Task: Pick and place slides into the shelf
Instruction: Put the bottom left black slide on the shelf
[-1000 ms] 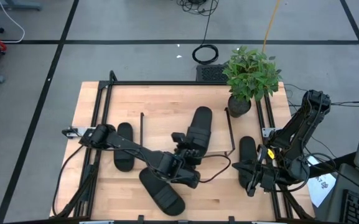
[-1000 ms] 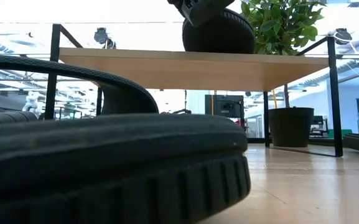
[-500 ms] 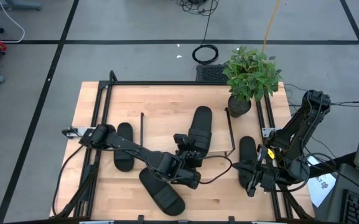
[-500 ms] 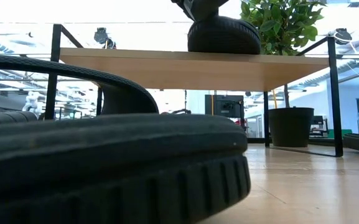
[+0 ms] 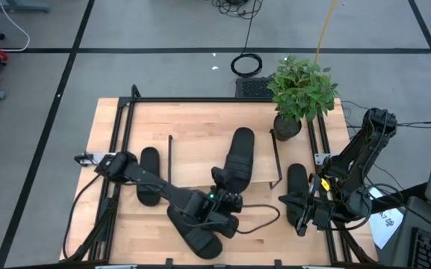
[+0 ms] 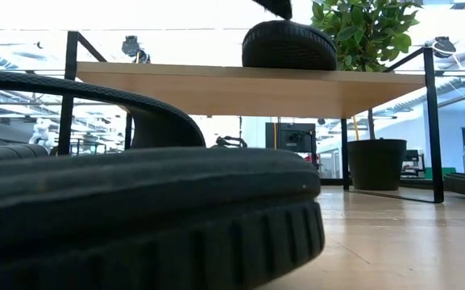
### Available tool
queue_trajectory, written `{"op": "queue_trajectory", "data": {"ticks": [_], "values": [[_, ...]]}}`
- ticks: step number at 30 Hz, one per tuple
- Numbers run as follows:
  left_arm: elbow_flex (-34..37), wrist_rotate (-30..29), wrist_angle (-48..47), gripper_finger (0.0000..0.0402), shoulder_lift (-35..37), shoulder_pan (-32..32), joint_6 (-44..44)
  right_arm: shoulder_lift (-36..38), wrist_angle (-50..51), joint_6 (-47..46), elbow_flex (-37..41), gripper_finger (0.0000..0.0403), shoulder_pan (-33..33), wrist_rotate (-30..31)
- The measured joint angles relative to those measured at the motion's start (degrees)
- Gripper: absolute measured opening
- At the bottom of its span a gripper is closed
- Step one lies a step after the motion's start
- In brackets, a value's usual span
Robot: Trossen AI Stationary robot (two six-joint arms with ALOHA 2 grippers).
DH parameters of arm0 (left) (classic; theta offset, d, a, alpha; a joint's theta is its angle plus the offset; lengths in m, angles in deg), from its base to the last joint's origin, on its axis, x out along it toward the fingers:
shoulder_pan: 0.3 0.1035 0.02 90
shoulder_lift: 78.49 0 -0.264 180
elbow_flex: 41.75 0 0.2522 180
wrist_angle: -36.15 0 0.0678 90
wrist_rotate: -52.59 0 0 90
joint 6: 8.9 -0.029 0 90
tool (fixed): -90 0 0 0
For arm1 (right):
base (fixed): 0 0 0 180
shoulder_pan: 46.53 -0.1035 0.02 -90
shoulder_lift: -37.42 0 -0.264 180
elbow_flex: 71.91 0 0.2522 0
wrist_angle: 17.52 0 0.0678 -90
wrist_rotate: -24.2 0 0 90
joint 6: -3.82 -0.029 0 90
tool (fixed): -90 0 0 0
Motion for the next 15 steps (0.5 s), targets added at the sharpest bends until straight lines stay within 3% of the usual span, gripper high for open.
{"op": "queue_trajectory", "data": {"ticks": [2, 5, 7, 10, 12, 15], "values": [[-2.1, 0.2, 0.0, 0.0227, 0.0, -1.2, -4.0, 0.0, 0.0, 0.0, 0.0, 0.0000, 0.0, 0.0], [-5.8, 5.6, -2.2, 0.0219, 0.0, -3.4, -11.0, 0.0, 0.0, 0.0, 0.0, 0.0000, 0.0, 0.0], [-8.8, 13.4, -4.0, 0.0206, 0.0, -4.8, -14.9, 0.0, 0.0, 0.0, 0.0, 0.0000, 0.0, 0.0], [-12.1, 29.8, -5.4, 0.0171, 0.2, -6.3, -19.7, 0.0, 0.0, 0.0, 0.0, 0.0000, 0.0, 0.0], [-13.4, 40.2, -5.5, 0.0134, 0.1, -7.0, -21.9, 0.0, 0.0, 0.0, 0.0, 0.0000, 0.0, 0.0], [-14.5, 48.8, -5.6, 0.0058, 0.1, -7.3, -23.7, 0.0, 0.0, -0.2, 0.0, 0.0000, 0.0, 0.0]]}}
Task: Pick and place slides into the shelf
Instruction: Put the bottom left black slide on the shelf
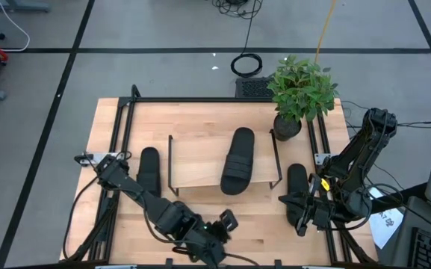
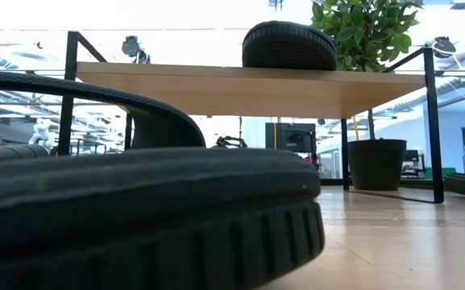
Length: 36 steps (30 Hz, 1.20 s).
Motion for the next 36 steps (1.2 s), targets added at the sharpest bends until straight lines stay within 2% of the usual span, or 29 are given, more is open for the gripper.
{"op": "queue_trajectory", "data": {"ticks": [2, 4, 9, 12, 15, 19, 23, 25, 29, 33, 36], "values": [[-0.8, 3.5, -1.3, 0.0016, 0.0, 0.1, 0.6, 0.0, 0.0, -0.4, 0.0, 0.0000, 0.0, 0.0], [-1.4, 4.6, -3.8, 0.0011, 0.0, 0.1, 0.5, 0.0, 0.0, -0.4, 0.0, 0.0000, 0.0, 0.0], [-1.5, 1.9, -8.1, 0.0001, 3.4, -0.5, 2.0, 0.0, 0.0, -0.4, 0.1, 0.0000, 0.0, 0.0], [-1.5, -3.0, -10.2, 0.0000, 7.6, -1.4, 4.1, 0.0, 0.0, 0.2, 0.7, 0.0000, 0.0, 0.0], [-0.9, -6.8, -9.7, 0.0000, 12.2, -1.5, 4.7, 0.0, 0.0, 0.3, 0.9, 0.0000, 0.3, 0.0], [4.3, -7.6, -4.7, 0.0000, 19.5, 1.3, 3.3, 0.0, 0.0, 0.2, 0.9, 0.0000, 0.4, 0.0], [17.1, -8.6, 5.1, 0.0000, 29.2, 8.4, 2.8, 0.0, 0.0, 0.2, 0.9, 0.0000, 0.4, 0.0], [26.2, -8.2, 12.1, 0.0000, 34.9, 12.8, 2.5, 0.0, 0.0, 0.3, 0.9, 0.0000, 0.4, 0.0], [46.4, -3.5, 30.8, 0.0000, 47.4, 19.3, 1.0, 0.0, 0.0, 1.5, 0.9, 0.0000, 0.4, 0.1], [63.9, -0.8, 46.0, 0.0000, 60.5, 20.1, 1.6, 0.0, 0.0, 2.1, 0.9, 0.0000, 0.4, 0.1], [73.9, -1.9, 53.8, 0.0000, 69.2, 19.3, 6.4, 0.0, 0.0, 2.8, 0.9, 0.0000, 0.7, 0.1]]}}
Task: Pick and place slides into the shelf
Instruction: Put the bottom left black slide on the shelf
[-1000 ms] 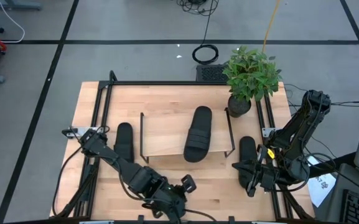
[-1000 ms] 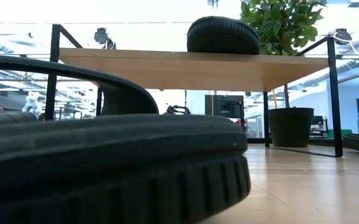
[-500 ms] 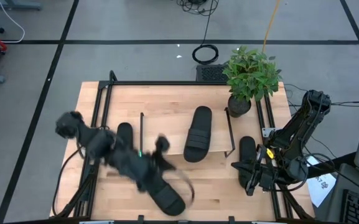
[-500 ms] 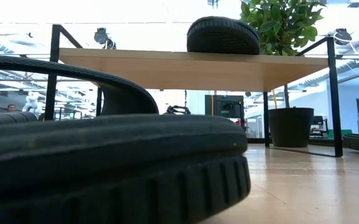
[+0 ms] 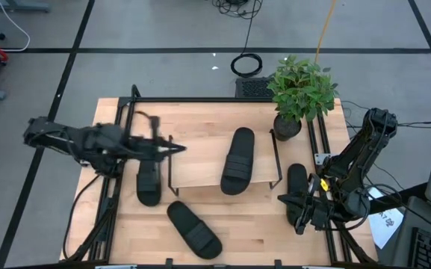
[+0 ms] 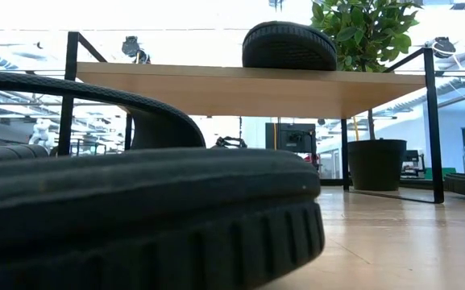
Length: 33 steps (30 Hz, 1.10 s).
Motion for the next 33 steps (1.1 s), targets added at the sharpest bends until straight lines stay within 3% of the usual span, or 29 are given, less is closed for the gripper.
{"op": "queue_trajectory", "data": {"ticks": [5, 13, 21, 29, 33], "values": [[10.0, -6.1, 7.5, 0.0000, 8.5, -1.3, 8.5, 0.0, -1.7, -1.1, 0.0, 0.0000, 1.0, -0.3], [17.9, 3.3, 9.8, 0.0000, 14.2, -3.0, -1.8, 0.0, -1.7, -0.7, 0.0, 0.0000, 2.9, 4.6], [24.5, 3.4, 10.9, 0.0000, 15.7, -2.0, 5.4, 0.0, -1.0, -0.7, 0.0, 0.0000, 3.6, 4.6], [35.9, 9.0, 21.6, 0.0000, 18.8, 2.0, 3.2, 0.0, -2.8, 1.4, -0.1, 0.0000, 4.8, 3.5], [39.5, 9.1, 25.3, 0.0000, 21.6, 3.8, 3.4, 0.0, -2.9, 3.4, -3.2, 0.0000, 7.4, 3.1]]}}
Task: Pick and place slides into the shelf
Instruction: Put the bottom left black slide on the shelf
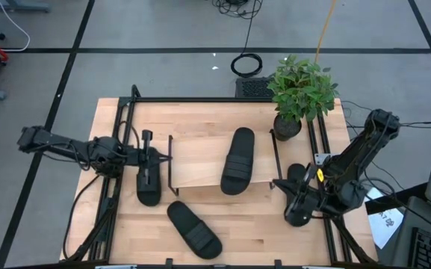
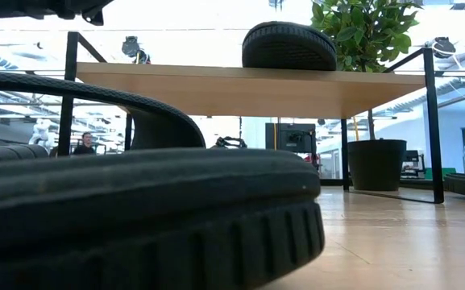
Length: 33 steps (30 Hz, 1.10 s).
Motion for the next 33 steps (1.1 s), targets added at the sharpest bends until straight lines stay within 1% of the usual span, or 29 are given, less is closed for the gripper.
{"op": "queue_trajectory", "data": {"ticks": [2, 5, 8, 12, 17, 19, 21, 24, 25, 26, 27, 29, 30, 31, 32, 33], "values": [[0.9, -2.7, 0.1, 0.0000, 0.8, 0.3, 0.0, 0.0, 2.3, 0.9, -1.9, 0.0000, 1.6, 0.2], [1.3, -6.9, 0.2, 0.0003, 1.4, 0.3, -0.6, -1.0, 10.5, 1.1, -6.1, 0.0000, 4.3, 2.9], [1.3, -9.6, 0.5, 0.0001, 2.0, 0.3, -0.7, -2.7, 17.0, -1.1, -11.0, 0.0000, 6.2, 3.2], [1.3, -10.4, 0.2, 0.0005, 2.0, 0.3, -1.4, -3.5, 19.7, -1.8, -16.1, 0.0000, 6.4, 3.5], [1.3, -10.5, 0.4, 0.0006, 1.9, 0.3, -3.9, -4.0, 23.5, -3.8, -18.9, 0.0000, 6.8, 2.9], [1.3, -10.5, 1.0, 0.0003, 1.9, 0.3, -4.7, -5.5, 25.3, -4.8, -20.3, 0.0000, 7.6, 1.0], [1.3, -10.5, 1.1, 0.0001, 1.9, 0.3, -4.9, -7.8, 26.9, -6.1, -22.4, 0.0000, 7.9, -2.7], [1.3, -10.5, 1.1, 0.0006, 1.9, 0.3, -4.7, -11.2, 29.3, -11.5, -26.6, 0.0000, 8.6, -12.8], [1.3, -10.5, 1.1, 0.0007, 1.9, 0.3, -4.7, -11.8, 30.3, -15.5, -27.8, 0.0000, 8.9, -17.4], [1.3, -10.5, 1.1, 0.0007, 1.9, 0.3, -4.7, -12.0, 32.3, -20.4, -28.8, 0.0000, 9.2, -23.6], [1.3, -10.5, 1.0, 0.0006, 1.9, 0.3, -4.6, -11.9, 34.3, -25.8, -29.7, 0.0000, 10.0, -32.0], [1.3, -10.5, 0.8, 0.0002, 1.9, 0.3, -4.3, -11.8, 34.5, -35.4, -30.3, 0.0000, 12.5, -52.0], [1.3, -10.5, 0.8, 0.0001, 1.9, 0.3, -4.1, -11.9, 34.1, -38.6, -30.3, 0.0000, 13.7, -60.4], [1.3, -10.5, 0.8, 0.0002, 1.9, 0.3, -4.1, -12.5, 34.0, -40.4, -30.3, 0.0000, 14.7, -66.0], [1.3, -10.5, 0.7, 0.0004, 1.9, 0.3, -4.0, -13.1, 34.0, -41.4, -30.3, 0.0000, 15.8, -68.8], [1.3, -10.5, 0.6, 0.0006, 1.9, 0.3, -3.8, -13.8, 34.4, -42.1, -30.3, 0.0000, 16.7, -68.9]]}}
